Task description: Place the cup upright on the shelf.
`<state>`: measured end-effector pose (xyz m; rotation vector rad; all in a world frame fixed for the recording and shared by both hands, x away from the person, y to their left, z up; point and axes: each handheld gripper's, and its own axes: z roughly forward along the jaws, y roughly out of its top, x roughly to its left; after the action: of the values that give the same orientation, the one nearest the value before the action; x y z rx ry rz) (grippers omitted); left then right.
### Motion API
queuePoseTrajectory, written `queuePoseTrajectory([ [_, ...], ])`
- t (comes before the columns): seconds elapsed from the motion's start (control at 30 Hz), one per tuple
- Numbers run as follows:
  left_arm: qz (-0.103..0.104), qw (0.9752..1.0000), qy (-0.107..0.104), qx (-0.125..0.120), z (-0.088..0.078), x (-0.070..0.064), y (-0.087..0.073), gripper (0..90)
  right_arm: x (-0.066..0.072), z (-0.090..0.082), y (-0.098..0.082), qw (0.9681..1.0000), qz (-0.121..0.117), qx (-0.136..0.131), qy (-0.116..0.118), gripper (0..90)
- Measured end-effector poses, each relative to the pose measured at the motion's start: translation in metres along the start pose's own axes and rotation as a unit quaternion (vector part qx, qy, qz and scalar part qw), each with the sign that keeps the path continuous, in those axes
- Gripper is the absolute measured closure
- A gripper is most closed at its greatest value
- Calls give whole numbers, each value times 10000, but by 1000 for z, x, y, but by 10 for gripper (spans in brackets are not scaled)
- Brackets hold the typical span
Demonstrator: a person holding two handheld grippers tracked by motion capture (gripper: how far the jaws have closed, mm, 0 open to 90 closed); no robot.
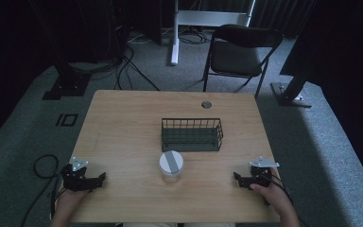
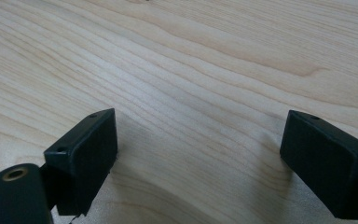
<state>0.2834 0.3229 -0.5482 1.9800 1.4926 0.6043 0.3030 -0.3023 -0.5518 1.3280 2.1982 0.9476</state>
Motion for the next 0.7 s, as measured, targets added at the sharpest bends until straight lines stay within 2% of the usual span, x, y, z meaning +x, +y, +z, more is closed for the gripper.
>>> queuePoseTrajectory([
  [0.17,1,10000,0,0,0,0,0,2,2,0,0,10000,-50,-10,16,107],
  [0.27,0,10000,0,0,0,0,0,2,3,0,0,10000,-3,-2,-5,107],
  [0.37,-1,10000,0,-1,0,0,0,2,5,0,1,10000,-84,-5,0,107],
  [0.7,-2,10000,-2,-1,0,0,0,2,21,2,9,9992,-314,-85,237,107],
])
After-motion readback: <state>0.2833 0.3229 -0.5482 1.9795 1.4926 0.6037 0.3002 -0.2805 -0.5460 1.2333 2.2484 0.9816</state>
